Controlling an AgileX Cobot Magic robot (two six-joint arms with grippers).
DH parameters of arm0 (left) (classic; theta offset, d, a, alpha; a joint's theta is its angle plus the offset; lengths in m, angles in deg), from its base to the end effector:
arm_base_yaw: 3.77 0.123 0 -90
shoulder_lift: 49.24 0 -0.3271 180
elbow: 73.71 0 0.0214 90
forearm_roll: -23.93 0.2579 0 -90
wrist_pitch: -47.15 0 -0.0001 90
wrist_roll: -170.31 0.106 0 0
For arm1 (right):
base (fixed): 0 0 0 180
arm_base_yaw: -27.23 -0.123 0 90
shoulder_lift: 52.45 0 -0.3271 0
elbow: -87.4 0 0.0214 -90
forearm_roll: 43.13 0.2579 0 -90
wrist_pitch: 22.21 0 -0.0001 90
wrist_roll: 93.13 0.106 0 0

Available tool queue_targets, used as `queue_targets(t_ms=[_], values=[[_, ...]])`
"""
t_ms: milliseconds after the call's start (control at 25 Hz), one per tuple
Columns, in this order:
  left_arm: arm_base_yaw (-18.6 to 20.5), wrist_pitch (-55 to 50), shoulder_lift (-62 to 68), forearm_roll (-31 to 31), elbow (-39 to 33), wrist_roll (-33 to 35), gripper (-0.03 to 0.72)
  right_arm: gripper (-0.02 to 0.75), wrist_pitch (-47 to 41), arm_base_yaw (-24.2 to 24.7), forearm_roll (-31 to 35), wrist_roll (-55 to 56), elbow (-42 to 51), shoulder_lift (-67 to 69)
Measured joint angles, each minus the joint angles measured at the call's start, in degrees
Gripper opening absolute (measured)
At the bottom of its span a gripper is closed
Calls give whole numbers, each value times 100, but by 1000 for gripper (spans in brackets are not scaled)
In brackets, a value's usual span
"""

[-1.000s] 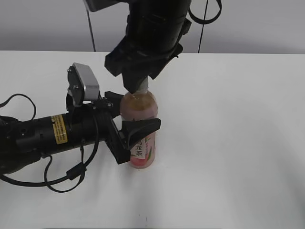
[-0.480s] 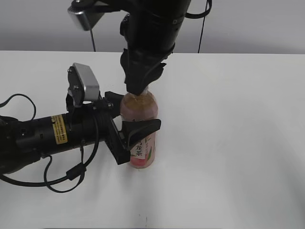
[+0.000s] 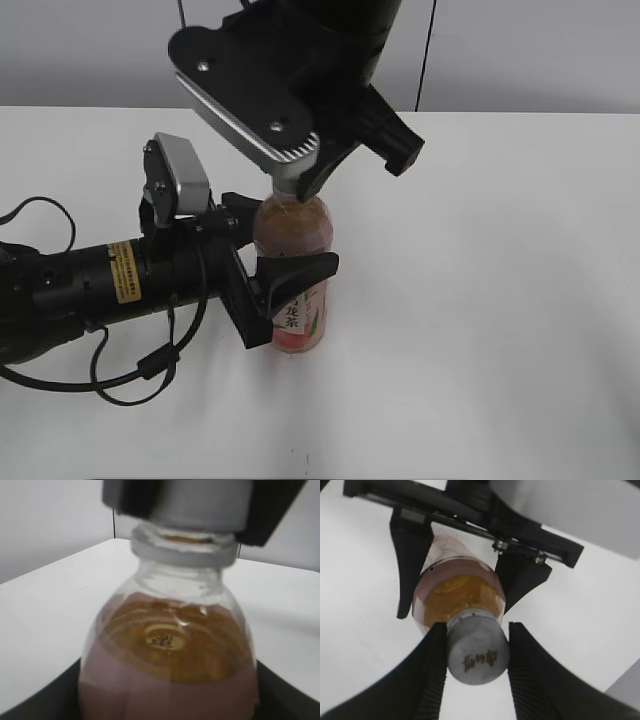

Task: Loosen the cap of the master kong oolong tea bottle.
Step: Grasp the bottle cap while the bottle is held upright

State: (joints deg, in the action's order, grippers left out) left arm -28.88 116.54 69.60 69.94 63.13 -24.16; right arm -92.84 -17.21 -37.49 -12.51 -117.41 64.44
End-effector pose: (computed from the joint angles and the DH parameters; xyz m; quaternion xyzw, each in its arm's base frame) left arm 0.2730 -0.2067 0.1566 0.4124 0.6300 -0.3747 0.5410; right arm 0.3058 0.3136 0.3260 -0.9358 0.3153 -0.0264 0.1555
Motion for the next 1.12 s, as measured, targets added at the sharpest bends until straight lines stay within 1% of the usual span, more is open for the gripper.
queue_targets(t_ms=[120, 280, 360, 440, 520, 640, 720, 880, 920, 1000, 1120], values=[[0, 5, 0, 35, 0, 7, 443, 274, -6, -59, -69, -1299, 0, 0], [4, 5, 0, 43, 7, 7, 443, 274, -6, -86, -118, -2752, -6, 0], [4, 5, 0, 48, 7, 2, 443, 274, -1, -86, -118, -3201, -6, -4], [4, 5, 0, 65, 7, 2, 443, 274, -1, -86, -92, -3296, -6, -16], [4, 5, 0, 80, 7, 7, 443, 274, -12, -86, -72, -2901, -6, -22], [11, 11, 0, 93, 7, 7, 443, 281, -16, -86, -77, -1662, -6, -22], [11, 11, 0, 98, 7, 7, 443, 335, -9, -86, -135, -765, -6, -22], [11, 27, 0, 152, 7, 36, 443, 533, 37, -86, -278, 1062, -6, -22], [11, 27, 0, 152, 7, 41, 443, 561, 37, -86, -317, 1398, -6, -28], [11, 32, 0, 165, 7, 41, 443, 586, 39, -86, -372, 2062, -6, -71], [11, 37, 0, 178, 7, 41, 443, 589, 46, -86, -307, 3196, -6, -228]])
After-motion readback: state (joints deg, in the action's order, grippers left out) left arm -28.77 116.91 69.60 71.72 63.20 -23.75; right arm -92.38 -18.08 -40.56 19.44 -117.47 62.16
